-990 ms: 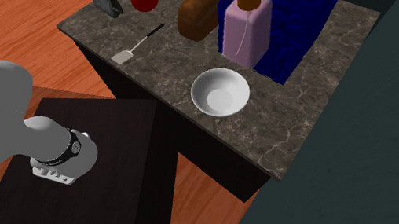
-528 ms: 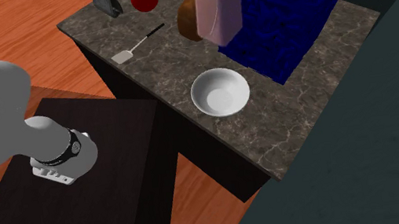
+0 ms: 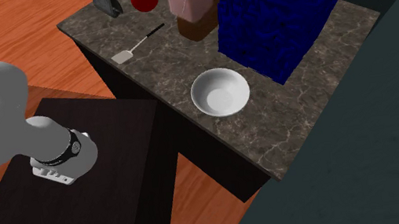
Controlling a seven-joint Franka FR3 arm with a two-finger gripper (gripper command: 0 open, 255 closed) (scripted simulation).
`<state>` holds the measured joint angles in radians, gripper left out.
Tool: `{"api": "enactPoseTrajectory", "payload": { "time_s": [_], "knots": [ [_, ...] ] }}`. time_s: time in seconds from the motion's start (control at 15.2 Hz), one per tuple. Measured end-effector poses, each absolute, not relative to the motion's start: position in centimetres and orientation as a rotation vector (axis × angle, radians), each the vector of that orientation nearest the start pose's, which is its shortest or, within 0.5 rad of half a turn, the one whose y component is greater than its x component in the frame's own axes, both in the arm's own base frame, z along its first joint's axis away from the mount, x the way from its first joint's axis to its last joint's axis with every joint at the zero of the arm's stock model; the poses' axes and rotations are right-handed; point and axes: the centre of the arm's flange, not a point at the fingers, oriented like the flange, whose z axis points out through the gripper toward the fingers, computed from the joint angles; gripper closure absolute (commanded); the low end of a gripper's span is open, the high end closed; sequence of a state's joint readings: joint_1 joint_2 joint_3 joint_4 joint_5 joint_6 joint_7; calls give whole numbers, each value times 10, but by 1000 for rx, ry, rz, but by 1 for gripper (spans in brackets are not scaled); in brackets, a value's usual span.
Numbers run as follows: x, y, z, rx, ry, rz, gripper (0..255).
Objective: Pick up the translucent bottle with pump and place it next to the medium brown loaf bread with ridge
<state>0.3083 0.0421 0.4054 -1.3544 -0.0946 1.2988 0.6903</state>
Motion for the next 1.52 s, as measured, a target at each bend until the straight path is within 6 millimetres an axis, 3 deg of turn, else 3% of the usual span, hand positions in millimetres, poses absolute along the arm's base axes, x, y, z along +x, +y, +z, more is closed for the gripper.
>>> {"api": "enactPoseTrajectory", "payload": {
  "time_s": [0.66,1.52],
  "knots": [
    [323,419,693,-3260,-6,38,255],
    [317,423,632,-3261,-2,38,255]
  ]
}}
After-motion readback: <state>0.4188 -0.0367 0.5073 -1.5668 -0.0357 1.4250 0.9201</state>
